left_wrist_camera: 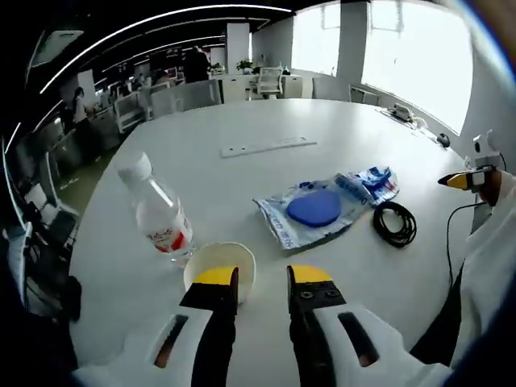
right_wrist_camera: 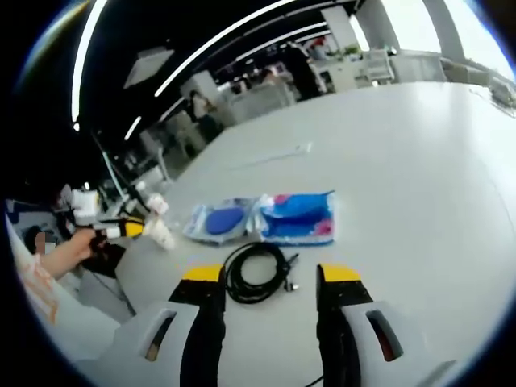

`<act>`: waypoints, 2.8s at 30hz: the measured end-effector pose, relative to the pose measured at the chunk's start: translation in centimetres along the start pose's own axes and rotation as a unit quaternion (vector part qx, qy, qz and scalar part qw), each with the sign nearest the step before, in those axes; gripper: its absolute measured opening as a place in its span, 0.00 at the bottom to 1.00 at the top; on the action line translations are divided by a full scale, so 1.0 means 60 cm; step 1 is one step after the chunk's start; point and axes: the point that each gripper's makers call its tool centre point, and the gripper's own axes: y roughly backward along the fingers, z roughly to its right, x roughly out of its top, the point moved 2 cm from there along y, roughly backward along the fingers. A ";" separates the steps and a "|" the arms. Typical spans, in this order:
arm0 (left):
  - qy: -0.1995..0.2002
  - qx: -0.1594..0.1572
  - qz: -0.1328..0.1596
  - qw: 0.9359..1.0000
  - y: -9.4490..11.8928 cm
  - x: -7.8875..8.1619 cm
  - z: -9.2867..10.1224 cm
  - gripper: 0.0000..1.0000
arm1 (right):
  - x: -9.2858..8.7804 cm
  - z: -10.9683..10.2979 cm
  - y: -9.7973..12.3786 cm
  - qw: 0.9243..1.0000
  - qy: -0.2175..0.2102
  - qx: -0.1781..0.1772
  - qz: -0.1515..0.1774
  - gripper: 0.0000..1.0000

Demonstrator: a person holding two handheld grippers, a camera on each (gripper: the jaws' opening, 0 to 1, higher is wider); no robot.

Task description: Arrange the tabletop items into an orderly group along one side of the table until the central work area is clear of visible clutter.

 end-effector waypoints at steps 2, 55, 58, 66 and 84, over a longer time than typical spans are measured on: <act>-0.007 -0.005 -0.011 1.000 -0.008 -0.006 -0.001 0.21 | -0.004 0.002 0.001 1.000 -0.002 -0.003 -0.002 0.43; -0.154 -0.082 -0.046 0.984 -0.127 0.083 -0.006 0.00 | -0.018 0.026 0.008 0.998 -0.053 -0.026 -0.002 0.39; -0.158 -0.084 -0.046 0.983 -0.129 0.079 -0.004 0.00 | -0.019 0.020 0.005 0.999 -0.048 -0.021 -0.006 0.39; -0.172 -0.088 -0.045 0.980 -0.134 0.078 0.003 0.00 | -0.023 0.022 0.004 0.998 -0.056 -0.017 -0.008 0.39; -0.162 -0.071 -0.022 0.984 -0.133 0.086 0.001 0.11 | -0.029 0.015 -0.002 0.998 -0.055 -0.009 -0.016 0.39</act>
